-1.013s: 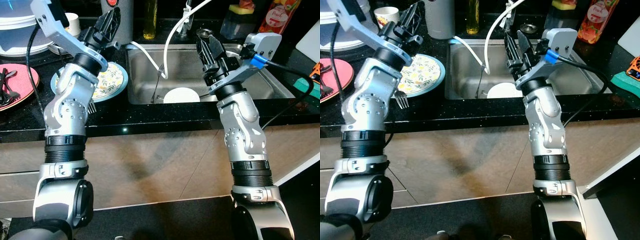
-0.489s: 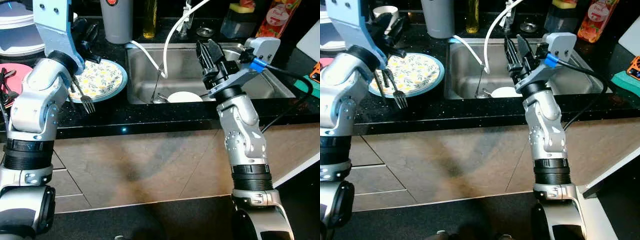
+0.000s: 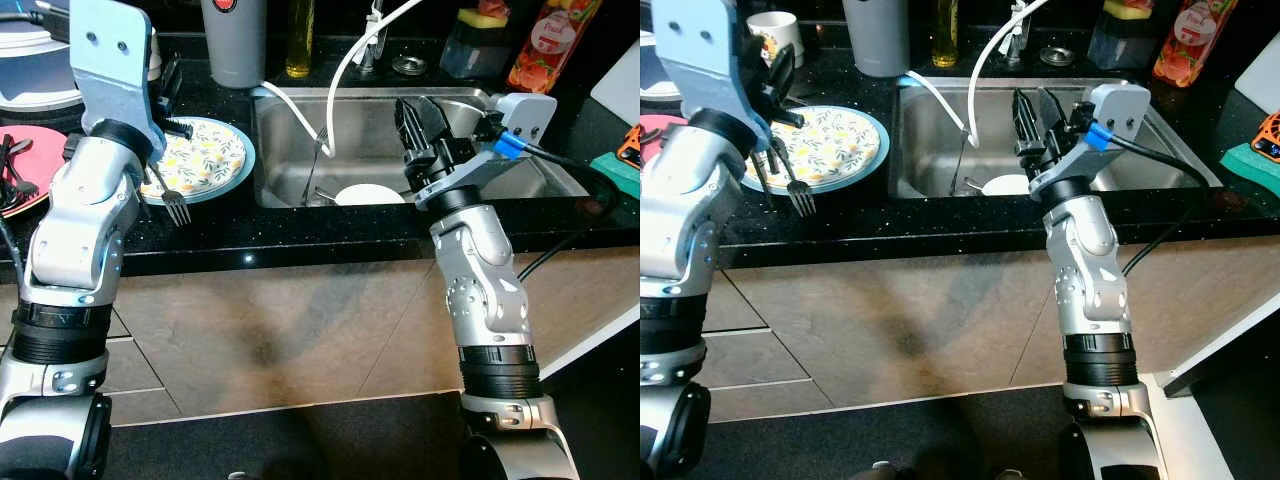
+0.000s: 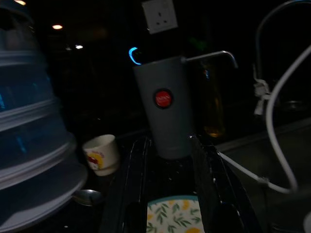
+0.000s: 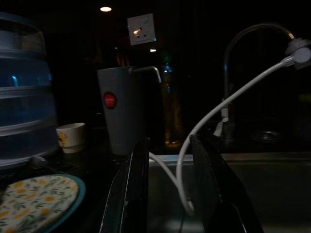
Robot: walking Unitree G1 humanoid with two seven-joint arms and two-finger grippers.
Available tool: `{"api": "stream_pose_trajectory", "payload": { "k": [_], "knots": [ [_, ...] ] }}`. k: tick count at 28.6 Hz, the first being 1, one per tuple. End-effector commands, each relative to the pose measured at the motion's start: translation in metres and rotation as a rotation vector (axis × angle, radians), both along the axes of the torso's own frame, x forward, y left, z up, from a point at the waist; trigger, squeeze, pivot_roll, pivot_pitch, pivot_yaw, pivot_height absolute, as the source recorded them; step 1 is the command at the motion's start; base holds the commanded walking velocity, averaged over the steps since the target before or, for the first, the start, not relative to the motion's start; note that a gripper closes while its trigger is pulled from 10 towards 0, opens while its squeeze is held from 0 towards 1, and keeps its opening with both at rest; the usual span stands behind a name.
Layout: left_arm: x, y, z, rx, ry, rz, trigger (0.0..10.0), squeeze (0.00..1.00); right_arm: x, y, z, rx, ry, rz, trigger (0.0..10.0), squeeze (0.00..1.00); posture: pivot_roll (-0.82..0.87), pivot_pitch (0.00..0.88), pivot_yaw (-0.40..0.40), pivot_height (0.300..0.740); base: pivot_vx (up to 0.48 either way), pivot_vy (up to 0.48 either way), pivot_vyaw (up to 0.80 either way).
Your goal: Kitchen organization
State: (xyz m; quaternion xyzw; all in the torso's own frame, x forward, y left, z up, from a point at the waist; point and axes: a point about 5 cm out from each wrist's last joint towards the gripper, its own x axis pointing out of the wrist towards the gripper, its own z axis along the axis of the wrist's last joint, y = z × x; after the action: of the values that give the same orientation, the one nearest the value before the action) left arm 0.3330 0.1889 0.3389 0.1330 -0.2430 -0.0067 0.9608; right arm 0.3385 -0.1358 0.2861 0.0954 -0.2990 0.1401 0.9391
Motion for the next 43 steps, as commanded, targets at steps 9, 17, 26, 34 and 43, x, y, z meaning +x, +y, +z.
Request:
{"api": "stream_pose_trajectory", "payload": {
  "k": [9,17,26,34,43],
  "knots": [
    [-0.002,-0.002,0.0,0.044,-0.03,0.052,10.0,0.0,-0.002,0.002,-0.002,0.011,-0.005,-0.016,10.0,0.0,0.21,0.082,-0.043,0.74,0.0,0.0,0.0],
    [-0.001,-0.001,-0.011,0.032,-0.008,0.064,10.0,0.0,-0.006,0.015,-0.002,-0.012,-0.007,0.011,10.0,0.0,0.2,0.088,-0.063,0.74,0.0,0.0,0.0],
    [-0.003,0.0,-0.014,0.072,0.012,0.097,10.0,0.0,-0.002,0.013,-0.005,0.007,0.023,0.013,10.0,0.0,0.23,0.107,-0.096,0.74,0.0,0.0,0.0],
    [0.002,0.005,-0.009,0.048,0.015,0.098,10.0,0.0,-0.001,0.014,0.002,-0.01,-0.003,0.017,10.0,0.0,0.22,0.078,-0.079,0.74,0.0,0.0,0.0],
    [0.011,0.032,-0.017,-0.098,0.216,0.213,10.0,0.0,0.0,0.004,0.004,-0.002,-0.004,-0.035,10.0,0.0,0.21,0.084,-0.066,0.74,0.0,0.0,0.0]
  ]
}}
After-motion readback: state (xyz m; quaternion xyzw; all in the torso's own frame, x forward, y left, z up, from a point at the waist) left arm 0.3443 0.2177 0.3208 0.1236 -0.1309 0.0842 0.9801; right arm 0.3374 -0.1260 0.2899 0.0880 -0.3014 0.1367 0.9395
